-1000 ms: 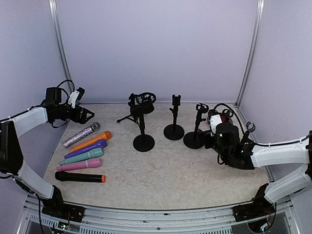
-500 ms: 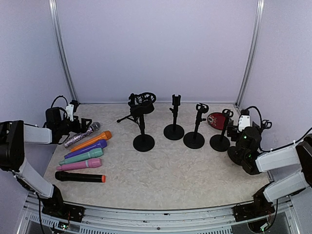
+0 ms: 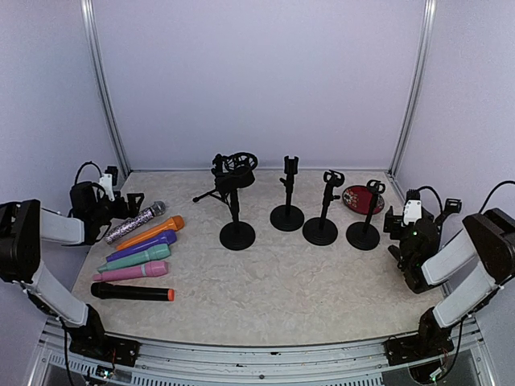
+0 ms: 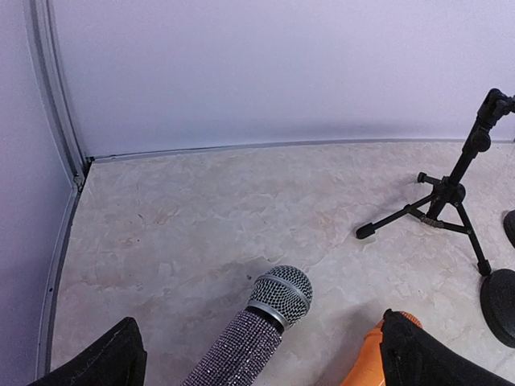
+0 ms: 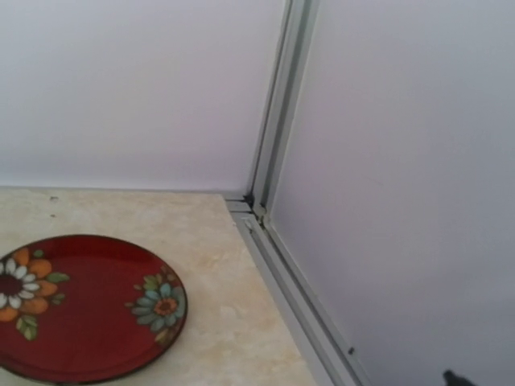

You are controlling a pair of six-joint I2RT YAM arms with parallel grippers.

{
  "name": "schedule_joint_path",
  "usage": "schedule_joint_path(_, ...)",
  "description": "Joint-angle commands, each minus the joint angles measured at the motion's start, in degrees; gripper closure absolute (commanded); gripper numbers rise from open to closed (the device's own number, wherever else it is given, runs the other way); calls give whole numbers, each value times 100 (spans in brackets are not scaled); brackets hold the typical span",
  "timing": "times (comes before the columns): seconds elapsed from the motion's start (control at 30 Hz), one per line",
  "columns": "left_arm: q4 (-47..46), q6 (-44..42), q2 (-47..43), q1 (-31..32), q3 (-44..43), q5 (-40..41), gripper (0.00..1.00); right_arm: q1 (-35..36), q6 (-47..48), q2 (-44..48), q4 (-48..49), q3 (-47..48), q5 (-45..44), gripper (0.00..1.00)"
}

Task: Remove the microphone from the stand
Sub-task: Reset both arms

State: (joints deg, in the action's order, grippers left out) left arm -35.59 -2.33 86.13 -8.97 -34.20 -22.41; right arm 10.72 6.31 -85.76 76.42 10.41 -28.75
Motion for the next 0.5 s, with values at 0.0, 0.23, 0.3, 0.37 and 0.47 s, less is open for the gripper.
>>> schedule_joint_path(0.0, -1072, 402, -104, -62, 716, 106, 1, -158, -95, -274, 676, -35, 409, 2)
schedule_joint_path(0.23, -3372, 254, 65, 513, 1847, 665, 1, -309, -129, -309, 1323, -401, 979, 5)
schedule_joint_path(0.3, -4036, 1, 190, 764, 2118, 969, 1, -320, -123, -443, 1585, -544, 1242, 0)
schedule_joint_path(0.37, -4239, 15, 219, 789, 2305, 1054, 1, -245, 206, -1002, 2624, -655, 1267, 0)
schedule_joint_path(0.47, -4150, 29, 267, 771, 2193, 1040, 1, -332, -79, -643, 1449, -387, 1257, 0)
